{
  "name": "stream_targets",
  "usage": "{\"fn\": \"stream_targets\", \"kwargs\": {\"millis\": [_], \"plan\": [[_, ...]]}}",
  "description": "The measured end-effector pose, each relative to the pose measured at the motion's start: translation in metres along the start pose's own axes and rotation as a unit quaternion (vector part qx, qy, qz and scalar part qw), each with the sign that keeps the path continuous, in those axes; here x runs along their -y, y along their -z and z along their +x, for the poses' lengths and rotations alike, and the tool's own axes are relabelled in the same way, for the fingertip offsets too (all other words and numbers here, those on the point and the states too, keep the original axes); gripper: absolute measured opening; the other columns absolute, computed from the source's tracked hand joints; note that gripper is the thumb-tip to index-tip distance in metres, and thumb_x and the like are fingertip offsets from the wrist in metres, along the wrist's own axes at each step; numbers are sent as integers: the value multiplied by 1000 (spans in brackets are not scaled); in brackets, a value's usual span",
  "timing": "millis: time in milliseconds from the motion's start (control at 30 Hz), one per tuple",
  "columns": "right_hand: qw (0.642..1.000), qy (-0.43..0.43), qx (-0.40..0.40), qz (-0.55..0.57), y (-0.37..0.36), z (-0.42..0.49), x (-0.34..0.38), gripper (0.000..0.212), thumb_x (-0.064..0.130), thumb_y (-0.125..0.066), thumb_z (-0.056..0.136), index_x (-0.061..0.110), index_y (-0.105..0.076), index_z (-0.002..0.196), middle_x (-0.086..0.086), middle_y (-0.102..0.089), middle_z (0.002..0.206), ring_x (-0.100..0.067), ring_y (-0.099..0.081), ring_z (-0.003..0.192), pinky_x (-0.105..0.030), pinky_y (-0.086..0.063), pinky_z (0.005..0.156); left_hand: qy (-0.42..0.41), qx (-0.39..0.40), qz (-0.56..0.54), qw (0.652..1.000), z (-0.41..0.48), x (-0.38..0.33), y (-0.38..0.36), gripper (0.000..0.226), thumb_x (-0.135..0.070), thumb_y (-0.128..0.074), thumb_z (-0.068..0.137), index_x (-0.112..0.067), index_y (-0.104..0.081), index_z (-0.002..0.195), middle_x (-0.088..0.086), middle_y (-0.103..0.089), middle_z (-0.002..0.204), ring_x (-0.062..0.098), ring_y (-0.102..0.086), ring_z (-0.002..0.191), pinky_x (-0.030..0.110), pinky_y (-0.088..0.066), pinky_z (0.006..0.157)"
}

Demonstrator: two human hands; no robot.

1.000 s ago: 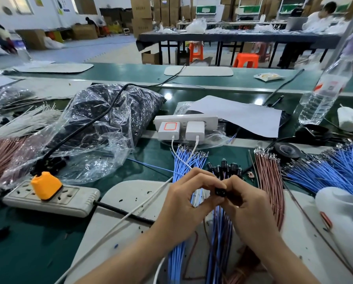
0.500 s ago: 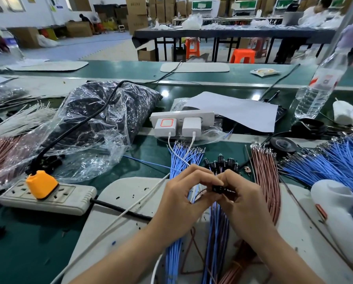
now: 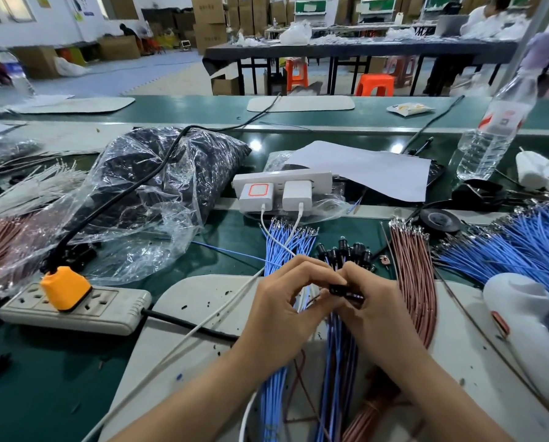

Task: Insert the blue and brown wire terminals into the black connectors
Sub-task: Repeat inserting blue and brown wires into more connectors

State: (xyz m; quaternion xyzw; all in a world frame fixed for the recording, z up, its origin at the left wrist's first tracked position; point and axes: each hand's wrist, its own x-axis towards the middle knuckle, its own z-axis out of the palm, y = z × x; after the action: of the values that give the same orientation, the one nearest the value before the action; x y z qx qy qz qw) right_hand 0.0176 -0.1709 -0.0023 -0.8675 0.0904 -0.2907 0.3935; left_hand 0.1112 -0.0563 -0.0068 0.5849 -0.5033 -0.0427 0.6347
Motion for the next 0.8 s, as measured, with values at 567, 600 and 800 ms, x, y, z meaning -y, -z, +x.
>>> {"fn": "stream_targets", "kwargs": {"millis": [567,600,800], "plan": [[984,-62,-20,-166,10,101,-2,21,2,-53,94,5,-69,107,-8,-67,107,-15,-61,92,0,-37,78,137,-67,-117,981,3,6,2,20,-9,-62,87,-26,-59,95,-2,-73,91,13,-67,91,27,-51,83],[978,-71,9,-194,7,115,-6,23,4,-50,95,4,-69,109,-10,-67,111,-19,-60,98,-9,-39,82,139,-64,-118,981,3,5,3,20,-8,-62,88,-26,-59,96,-2,-73,91,13,-67,91,25,-51,83],[888,-199,119,-398,-12,156,-43,28,21,-50,98,9,-66,117,-19,-64,115,-36,-60,104,-39,-48,88,150,-61,-121,979,4,4,6,26,-6,-62,90,-31,-60,94,-7,-73,90,8,-67,89,17,-50,79]]}}
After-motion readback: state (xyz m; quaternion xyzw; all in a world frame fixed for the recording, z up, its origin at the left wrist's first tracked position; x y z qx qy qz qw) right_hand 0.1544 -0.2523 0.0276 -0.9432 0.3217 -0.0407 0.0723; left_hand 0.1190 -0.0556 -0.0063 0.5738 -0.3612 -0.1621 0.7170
